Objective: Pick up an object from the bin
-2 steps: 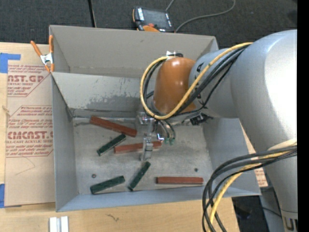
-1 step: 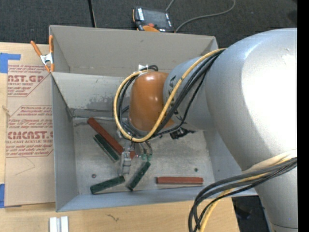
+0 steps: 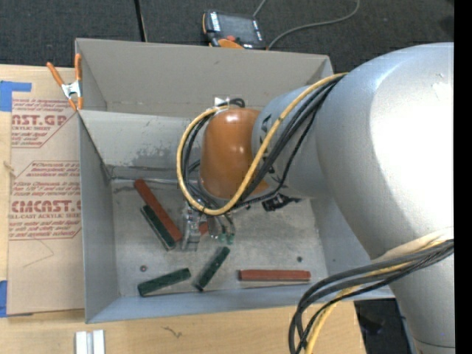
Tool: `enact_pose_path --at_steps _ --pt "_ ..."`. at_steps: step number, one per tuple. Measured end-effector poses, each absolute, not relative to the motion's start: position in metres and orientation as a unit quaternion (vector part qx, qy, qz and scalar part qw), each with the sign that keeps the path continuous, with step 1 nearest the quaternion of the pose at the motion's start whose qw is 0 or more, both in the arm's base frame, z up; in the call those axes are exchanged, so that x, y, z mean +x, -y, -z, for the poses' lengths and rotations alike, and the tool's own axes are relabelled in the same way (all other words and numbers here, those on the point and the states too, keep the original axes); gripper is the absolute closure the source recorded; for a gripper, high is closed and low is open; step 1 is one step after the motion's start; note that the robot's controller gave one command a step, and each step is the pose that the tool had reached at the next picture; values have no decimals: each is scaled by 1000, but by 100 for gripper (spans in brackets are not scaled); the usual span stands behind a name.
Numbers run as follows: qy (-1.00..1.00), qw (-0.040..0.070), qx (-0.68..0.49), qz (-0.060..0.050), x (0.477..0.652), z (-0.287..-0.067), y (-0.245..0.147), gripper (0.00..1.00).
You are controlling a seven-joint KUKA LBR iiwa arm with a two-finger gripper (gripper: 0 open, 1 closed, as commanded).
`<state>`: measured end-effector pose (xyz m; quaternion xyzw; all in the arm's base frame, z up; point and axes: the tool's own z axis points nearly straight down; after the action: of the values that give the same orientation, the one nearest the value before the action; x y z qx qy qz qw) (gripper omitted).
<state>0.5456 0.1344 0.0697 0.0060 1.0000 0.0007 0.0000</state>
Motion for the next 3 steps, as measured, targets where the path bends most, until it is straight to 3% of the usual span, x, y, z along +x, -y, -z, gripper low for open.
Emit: enact_pose_path --at_steps 1,2,3 --pt "-1000 0 6 -1 546 -70 -134 0" --pt "-991 -1 137 0 539 -69 -97 0" --pt "-991 0 136 0 539 -70 -98 100"
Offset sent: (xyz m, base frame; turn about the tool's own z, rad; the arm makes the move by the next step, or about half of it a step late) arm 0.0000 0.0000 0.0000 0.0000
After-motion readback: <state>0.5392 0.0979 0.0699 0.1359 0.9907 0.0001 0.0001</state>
